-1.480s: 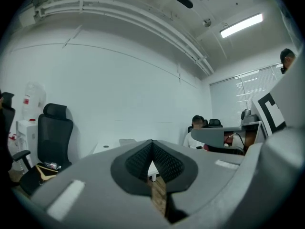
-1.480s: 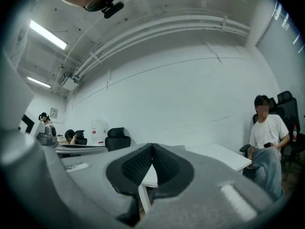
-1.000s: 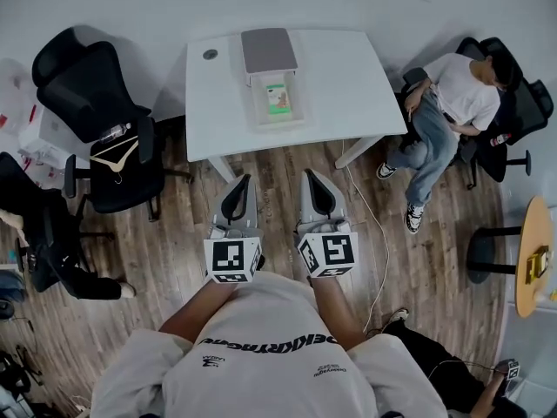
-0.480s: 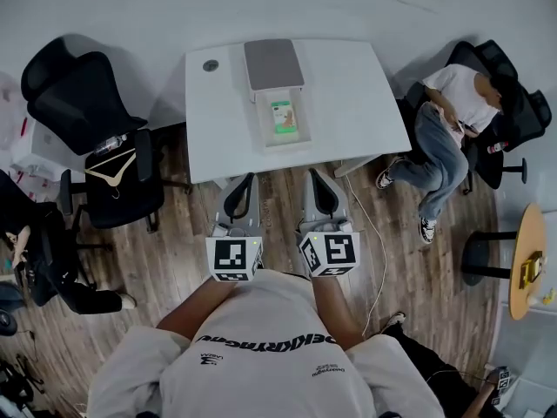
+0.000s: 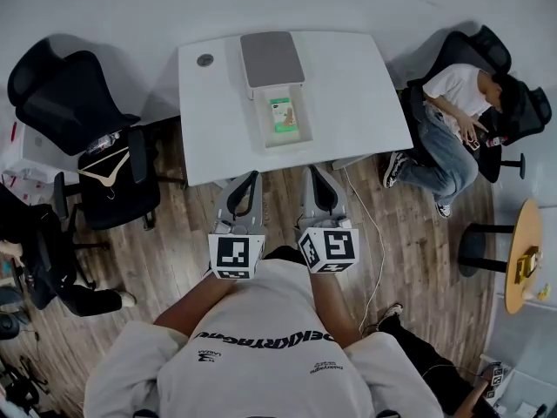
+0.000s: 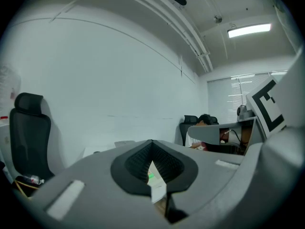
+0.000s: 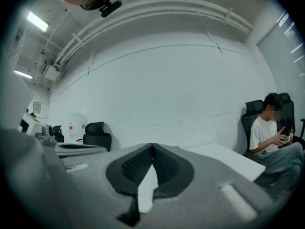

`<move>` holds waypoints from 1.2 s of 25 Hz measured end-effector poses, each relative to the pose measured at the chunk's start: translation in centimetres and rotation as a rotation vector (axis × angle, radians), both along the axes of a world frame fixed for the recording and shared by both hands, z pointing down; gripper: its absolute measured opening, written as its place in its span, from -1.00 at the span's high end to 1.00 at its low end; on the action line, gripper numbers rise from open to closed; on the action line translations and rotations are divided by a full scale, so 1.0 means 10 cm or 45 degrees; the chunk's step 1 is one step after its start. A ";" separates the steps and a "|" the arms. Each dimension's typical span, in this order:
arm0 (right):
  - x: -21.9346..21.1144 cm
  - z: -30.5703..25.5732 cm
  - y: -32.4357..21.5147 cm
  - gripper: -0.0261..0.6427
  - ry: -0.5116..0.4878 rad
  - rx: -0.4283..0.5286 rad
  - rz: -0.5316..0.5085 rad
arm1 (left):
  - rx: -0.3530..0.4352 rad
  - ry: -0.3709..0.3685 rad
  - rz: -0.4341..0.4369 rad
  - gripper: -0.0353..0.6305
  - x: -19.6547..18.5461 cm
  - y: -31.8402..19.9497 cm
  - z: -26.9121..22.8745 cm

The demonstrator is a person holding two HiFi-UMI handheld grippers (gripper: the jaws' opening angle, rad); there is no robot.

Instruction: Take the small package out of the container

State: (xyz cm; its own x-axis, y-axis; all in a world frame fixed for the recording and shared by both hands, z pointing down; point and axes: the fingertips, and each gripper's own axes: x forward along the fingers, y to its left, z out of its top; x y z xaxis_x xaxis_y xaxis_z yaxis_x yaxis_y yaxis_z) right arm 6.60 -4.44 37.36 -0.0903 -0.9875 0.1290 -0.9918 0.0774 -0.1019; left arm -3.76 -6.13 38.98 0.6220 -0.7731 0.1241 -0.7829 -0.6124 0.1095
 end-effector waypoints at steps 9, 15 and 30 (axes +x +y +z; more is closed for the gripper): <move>0.06 0.06 -0.17 0.92 0.007 -0.019 -0.038 | -0.024 -0.022 -0.059 0.88 0.03 -0.15 0.12; 0.14 0.12 -0.40 0.92 -0.001 -0.037 -0.077 | -0.040 -0.030 -0.099 0.88 0.09 -0.33 0.15; 0.42 0.40 -1.00 0.92 -0.036 -0.114 -0.148 | -0.085 -0.061 -0.143 0.88 0.40 -0.81 0.36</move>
State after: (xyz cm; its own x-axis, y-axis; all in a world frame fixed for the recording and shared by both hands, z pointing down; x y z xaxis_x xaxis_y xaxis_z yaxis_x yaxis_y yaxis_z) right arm 10.81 -14.49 41.40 -0.2086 -0.9548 0.2118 -0.9732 0.1812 -0.1417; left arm 0.27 -14.27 42.59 0.5244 -0.8263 0.2054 -0.8513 -0.5135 0.1079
